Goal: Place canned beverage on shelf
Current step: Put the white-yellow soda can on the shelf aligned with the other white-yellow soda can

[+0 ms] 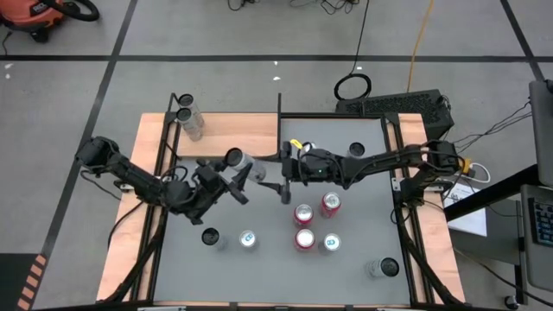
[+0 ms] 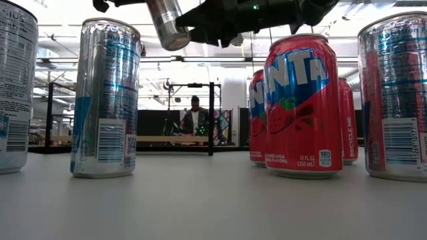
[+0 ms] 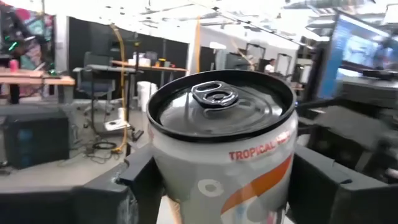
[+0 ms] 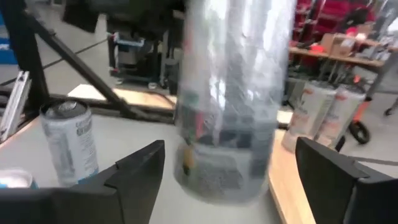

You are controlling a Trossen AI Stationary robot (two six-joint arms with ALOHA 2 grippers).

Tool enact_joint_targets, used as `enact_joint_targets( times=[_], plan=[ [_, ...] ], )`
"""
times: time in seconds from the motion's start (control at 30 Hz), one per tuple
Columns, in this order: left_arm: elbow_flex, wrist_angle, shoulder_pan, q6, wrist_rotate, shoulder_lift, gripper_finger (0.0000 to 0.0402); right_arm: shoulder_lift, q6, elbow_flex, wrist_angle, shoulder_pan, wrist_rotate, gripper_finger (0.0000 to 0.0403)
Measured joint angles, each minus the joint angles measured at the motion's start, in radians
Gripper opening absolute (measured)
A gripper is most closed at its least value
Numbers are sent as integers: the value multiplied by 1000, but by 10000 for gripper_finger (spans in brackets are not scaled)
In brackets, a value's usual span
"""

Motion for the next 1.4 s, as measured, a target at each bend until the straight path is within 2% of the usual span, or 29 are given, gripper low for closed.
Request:
enact_joint_targets(
  times=[0.1,0.27,0.37,0.63,0.77,0.87,0.97,1.17,1.4],
  plan=[
    [0,-1,15,-10,15,1,255,0,-6,0,8,8,37,299],
    [0,-1,47,-58,111,1,255,5,23,0,9,5,66,299],
    [0,-5,63,-86,135,1,255,10,13,0,11,5,74,296],
    [0,-13,81,-115,179,2,255,13,0,0,8,3,69,228],
    [0,-23,82,-114,172,2,255,14,-2,0,7,3,71,191],
    [0,-24,82,-113,170,2,257,15,-3,0,7,3,71,179],
    [0,-29,72,-109,156,2,272,11,-8,0,-4,3,69,180],
    [2,-17,11,19,55,-3,311,-1,-7,-1,-31,-4,54,183],
    [2,-20,-28,33,-29,-13,318,-2,6,-2,-34,-16,74,186]
  ],
)
